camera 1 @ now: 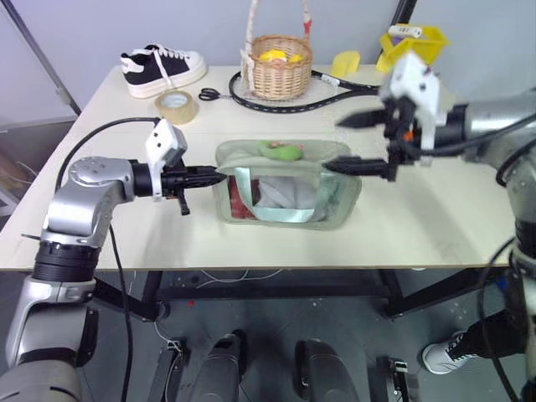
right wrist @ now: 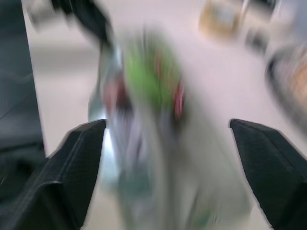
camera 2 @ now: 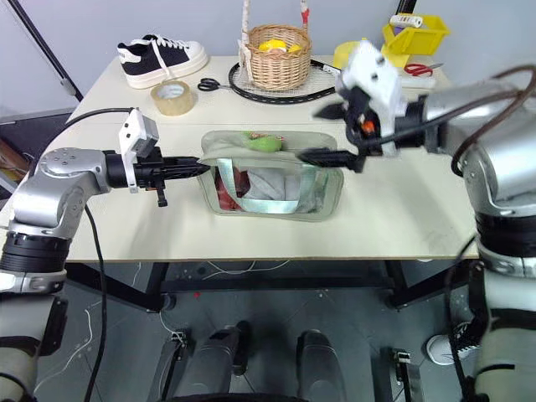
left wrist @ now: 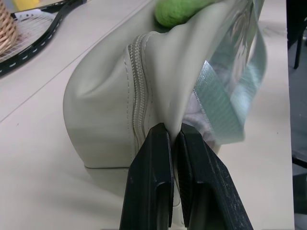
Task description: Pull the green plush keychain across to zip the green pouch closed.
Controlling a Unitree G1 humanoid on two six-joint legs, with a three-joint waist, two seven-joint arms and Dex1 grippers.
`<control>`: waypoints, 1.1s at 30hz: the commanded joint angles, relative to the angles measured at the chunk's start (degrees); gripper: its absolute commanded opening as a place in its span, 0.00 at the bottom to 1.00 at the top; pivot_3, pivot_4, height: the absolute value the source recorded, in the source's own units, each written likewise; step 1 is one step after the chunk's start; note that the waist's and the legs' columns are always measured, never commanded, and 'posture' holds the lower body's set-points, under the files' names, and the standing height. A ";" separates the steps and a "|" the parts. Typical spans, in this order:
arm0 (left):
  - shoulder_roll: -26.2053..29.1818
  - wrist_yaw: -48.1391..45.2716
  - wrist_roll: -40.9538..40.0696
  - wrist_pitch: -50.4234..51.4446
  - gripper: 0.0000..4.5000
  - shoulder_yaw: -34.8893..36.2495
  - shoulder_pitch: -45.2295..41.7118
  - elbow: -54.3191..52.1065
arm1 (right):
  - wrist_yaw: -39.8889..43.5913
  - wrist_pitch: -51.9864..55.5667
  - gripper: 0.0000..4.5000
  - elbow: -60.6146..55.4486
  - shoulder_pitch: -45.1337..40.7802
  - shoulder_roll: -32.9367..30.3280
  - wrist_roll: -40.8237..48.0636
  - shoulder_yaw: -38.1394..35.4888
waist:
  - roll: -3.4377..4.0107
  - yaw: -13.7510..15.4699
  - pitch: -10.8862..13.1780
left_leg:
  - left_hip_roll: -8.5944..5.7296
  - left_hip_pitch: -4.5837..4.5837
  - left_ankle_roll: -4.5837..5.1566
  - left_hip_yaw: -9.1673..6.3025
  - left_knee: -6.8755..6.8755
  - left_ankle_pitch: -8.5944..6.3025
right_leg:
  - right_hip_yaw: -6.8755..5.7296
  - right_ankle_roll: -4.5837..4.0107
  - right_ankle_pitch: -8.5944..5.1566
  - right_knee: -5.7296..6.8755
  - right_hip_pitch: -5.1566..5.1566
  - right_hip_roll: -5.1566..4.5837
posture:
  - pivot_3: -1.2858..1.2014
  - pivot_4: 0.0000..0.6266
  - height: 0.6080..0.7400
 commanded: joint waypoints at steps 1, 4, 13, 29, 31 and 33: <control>-0.34 0.62 -0.35 0.66 0.00 -0.09 -0.81 -2.90 | -3.76 -1.62 0.90 3.90 -2.83 4.93 -3.71 5.34 | 0.00 0.08 0.00 | 0.01 0.00 0.00 -0.01 0.01 0.00 | 0.00 0.01 0.00 0.02 0.00 0.02 | 0.52 0.24 0.88; -0.49 0.79 -0.43 1.19 0.00 -0.02 -0.53 -3.89 | -4.63 -1.57 0.79 7.05 -4.51 6.93 -6.37 8.94 | 0.00 0.67 0.00 | -0.05 -0.13 -0.03 -0.05 0.04 0.03 | -0.02 0.01 0.01 0.02 -0.05 0.01 | 0.52 0.24 0.88; -0.07 1.82 -0.80 2.75 0.00 0.85 0.74 -5.93 | -3.80 2.48 0.01 8.17 -6.00 4.33 -4.29 4.53 | 0.00 0.41 0.00 | -0.12 -0.16 -0.03 -0.05 0.05 0.03 | -0.05 0.09 0.05 0.02 -0.07 0.09 | 0.52 0.24 0.88; 2.27 8.85 -3.85 8.76 0.00 6.54 5.11 -10.43 | -12.55 -7.86 0.01 13.06 19.75 -21.84 -17.73 -5.29 | 0.04 0.04 0.01 | 0.02 -0.13 -0.03 0.11 -0.07 0.02 | 0.08 0.05 0.04 -0.06 -0.14 0.07 | 0.52 0.24 0.88; 2.29 9.81 -4.45 9.49 0.00 6.83 5.86 -11.65 | -13.53 -4.70 0.01 5.60 25.84 -18.55 -15.24 -5.64 | 0.04 0.04 0.01 | 0.05 -0.13 -0.02 0.10 -0.07 0.02 | 0.09 0.06 0.04 -0.04 -0.14 0.08 | 0.52 0.24 0.88; 2.17 10.67 -5.07 10.13 0.00 7.03 6.74 -13.00 | -16.46 -1.22 0.01 -1.25 30.79 -12.65 -13.40 -4.74 | 0.01 -0.07 -0.01 | 0.11 -0.09 -0.02 0.06 -0.05 0.03 | 0.09 0.06 0.04 -0.02 -0.09 0.13 | 0.52 0.24 0.88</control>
